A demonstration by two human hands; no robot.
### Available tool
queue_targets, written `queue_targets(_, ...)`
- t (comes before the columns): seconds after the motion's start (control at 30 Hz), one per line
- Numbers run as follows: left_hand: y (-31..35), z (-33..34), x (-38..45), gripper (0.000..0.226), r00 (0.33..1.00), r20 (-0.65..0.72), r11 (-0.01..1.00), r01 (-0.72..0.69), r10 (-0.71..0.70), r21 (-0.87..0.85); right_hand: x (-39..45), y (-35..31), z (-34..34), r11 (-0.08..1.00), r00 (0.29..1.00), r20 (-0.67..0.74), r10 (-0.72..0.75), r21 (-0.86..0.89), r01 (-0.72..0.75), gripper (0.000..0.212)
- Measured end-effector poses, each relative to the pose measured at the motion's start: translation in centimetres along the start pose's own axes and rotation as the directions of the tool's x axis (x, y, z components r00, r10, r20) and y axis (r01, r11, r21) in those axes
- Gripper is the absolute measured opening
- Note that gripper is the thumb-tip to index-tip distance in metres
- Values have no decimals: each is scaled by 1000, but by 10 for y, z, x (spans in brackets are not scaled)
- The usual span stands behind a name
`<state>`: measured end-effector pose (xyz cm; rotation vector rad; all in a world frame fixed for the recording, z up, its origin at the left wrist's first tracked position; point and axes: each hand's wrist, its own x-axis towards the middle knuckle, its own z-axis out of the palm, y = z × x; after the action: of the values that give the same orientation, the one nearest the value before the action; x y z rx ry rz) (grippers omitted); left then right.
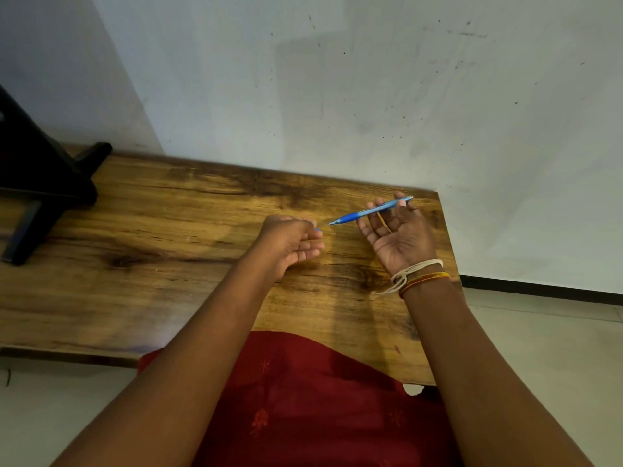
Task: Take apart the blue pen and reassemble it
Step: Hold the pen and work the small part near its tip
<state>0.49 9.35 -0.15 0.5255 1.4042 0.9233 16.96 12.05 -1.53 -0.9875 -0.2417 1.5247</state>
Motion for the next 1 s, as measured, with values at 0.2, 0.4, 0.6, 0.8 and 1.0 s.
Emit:
queue_targets(0.2, -8, 5, -5, 26, 975, 200, 988, 120, -99, -97, 0, 1, 3, 1000, 1000, 6, 10, 13, -10, 16)
queue_targets(0.4, -11, -1, 1, 24, 977, 195, 988, 108, -84, -113, -4, 3, 8, 1000, 997, 73, 9, -23, -7, 16)
queue_targets(0.6, -18, -2, 1, 16, 966, 225, 986, 151, -132, -73, -10, 0, 12, 996, 972, 224, 69, -62, -57, 31)
queue_targets(0.8, -23, 4, -1, 11, 961, 232, 988, 152, -149, 7, -16, -4, 13, 994, 952, 286, 112, -19, -111, 55)
queue_targets(1.0, -21, 7, -3, 20, 949, 256, 982, 188, -183, 6, -23, -12, 16, 996, 952, 295, 80, -53, -67, 52)
